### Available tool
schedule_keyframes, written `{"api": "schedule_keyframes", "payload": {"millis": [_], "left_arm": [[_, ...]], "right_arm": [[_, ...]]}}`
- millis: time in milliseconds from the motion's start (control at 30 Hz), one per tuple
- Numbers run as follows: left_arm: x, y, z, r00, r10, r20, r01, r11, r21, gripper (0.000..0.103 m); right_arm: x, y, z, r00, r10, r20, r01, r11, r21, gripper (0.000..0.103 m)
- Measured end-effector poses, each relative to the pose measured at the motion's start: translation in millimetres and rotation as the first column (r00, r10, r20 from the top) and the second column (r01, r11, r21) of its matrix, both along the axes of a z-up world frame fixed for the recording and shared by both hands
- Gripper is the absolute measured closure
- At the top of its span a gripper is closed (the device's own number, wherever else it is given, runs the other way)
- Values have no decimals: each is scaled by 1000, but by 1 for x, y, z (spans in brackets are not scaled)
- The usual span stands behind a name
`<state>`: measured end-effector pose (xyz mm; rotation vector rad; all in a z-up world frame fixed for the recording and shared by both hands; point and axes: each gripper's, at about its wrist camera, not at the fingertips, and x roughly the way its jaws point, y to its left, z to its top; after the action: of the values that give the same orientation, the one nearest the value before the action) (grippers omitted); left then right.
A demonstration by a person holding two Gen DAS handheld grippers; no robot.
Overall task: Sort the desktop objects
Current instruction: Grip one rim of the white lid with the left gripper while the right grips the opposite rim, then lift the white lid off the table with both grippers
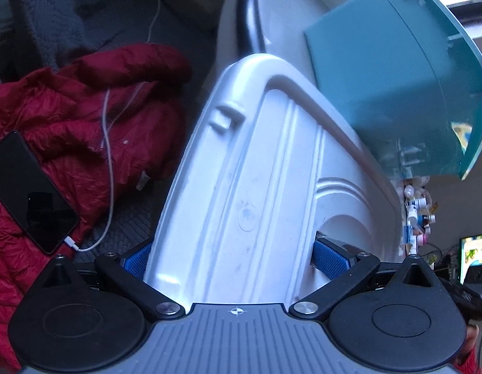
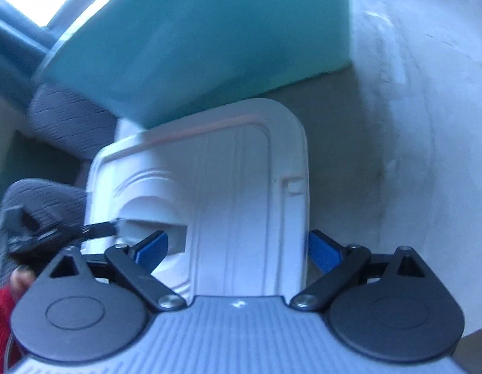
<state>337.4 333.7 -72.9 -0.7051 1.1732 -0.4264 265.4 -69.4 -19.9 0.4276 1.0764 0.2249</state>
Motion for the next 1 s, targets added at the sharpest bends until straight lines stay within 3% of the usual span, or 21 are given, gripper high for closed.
{"api": "schedule_keyframes", "payload": {"millis": [133,267,533,700,1000], "left_arm": [[1,4,-2,1000,6,-7,-6,1000,-9,0],[1,4,-3,1000,5,-6,-5,1000,-16,0],[1,7,-8,1000,10,-14,-11,999,-46,0],[-4,-7,13,1000,-2,8,1,997,82,0],[-28,-29,58,999,1,48,-8,990,143,0]], "right_arm": [[0,4,-9,999,0,-43,-2,999,-46,6],[1,14,-9,999,11,-37,-12,999,-34,6],[11,37,-8,999,-26,-19,22,986,-164,5],[9,51,-4,1000,-17,9,19,965,-261,5],[-11,39,39,994,3,111,31,953,-302,8]]}}
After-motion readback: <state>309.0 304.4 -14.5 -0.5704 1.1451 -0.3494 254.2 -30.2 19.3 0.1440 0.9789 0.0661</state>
